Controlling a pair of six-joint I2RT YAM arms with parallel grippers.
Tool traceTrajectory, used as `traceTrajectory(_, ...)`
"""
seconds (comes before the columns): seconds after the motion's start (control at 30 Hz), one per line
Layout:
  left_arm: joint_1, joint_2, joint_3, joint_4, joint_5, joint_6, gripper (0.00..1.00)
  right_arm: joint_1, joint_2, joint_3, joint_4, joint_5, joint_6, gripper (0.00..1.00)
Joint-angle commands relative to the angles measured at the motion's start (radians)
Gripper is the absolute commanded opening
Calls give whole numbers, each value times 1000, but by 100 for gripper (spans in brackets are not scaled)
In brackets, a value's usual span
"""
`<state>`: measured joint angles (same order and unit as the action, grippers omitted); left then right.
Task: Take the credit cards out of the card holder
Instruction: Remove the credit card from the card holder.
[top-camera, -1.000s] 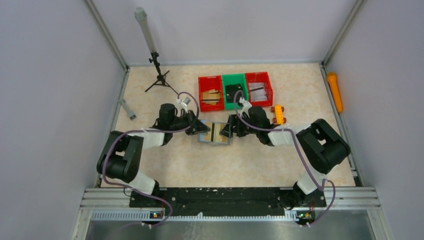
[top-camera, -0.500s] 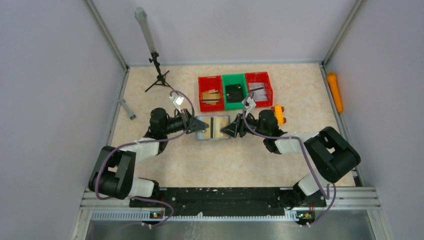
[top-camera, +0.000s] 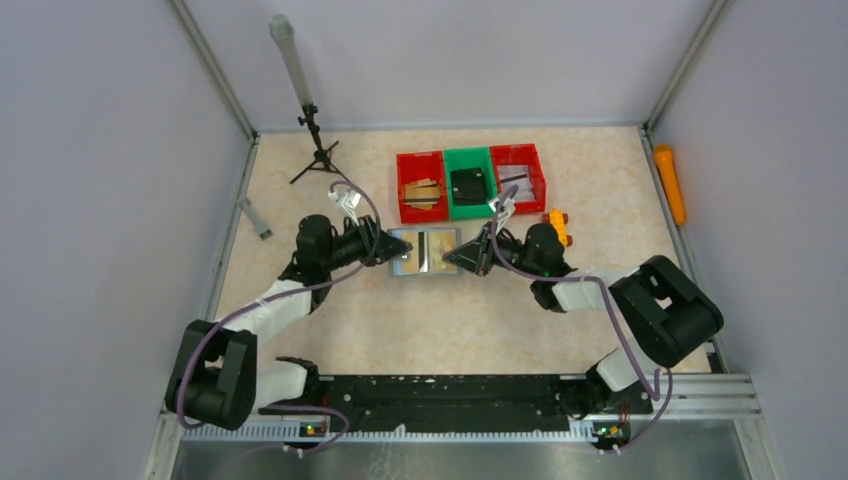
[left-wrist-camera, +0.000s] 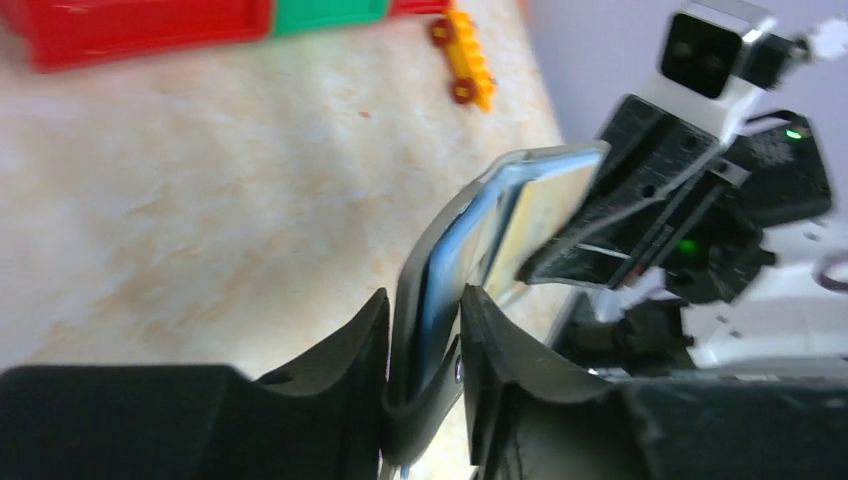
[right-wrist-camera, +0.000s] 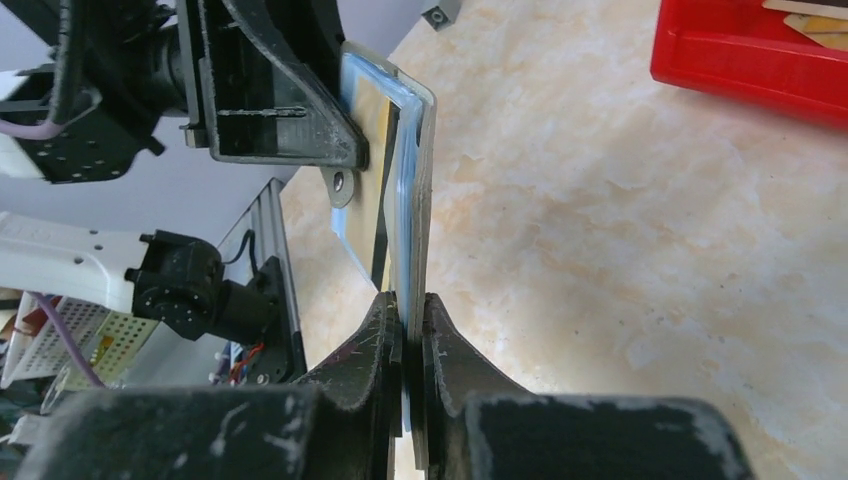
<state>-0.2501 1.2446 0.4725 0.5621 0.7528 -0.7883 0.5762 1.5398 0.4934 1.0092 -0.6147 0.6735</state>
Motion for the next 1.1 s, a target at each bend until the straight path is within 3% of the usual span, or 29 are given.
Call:
traceTrajectory(0.0,-1,-89,66,-334,-302,172,39,-16,-13,21,-8,13,-11,0)
traceTrajectory(0.2,-17,-125,71,-379,-377,193,45,-34,31,63,-132,64,-6,0)
traceTrajectory(0.27,-23,-135,62,-342,-333,196,43,-41,46,75,-162,70,-4,0)
traceTrajectory(0.33,-32,-148,39,-266,-246,186,35,-44,58,84,-163,59,4,0)
traceTrajectory(0.47,-45,-158,-10,-48,-66,122,25,-44,72,92,-173,50,6,0)
traceTrajectory(0.6,-82,-161,-9,-9,-33,133,28,-44,72,93,-168,43,7,0)
traceTrajectory(0.73,-147,-61,67,-87,-21,181,36,-44,81,88,-126,16,28,0)
traceTrajectory(1.07,-212,120,205,-298,-107,248,32,-43,106,75,-5,-55,95,0)
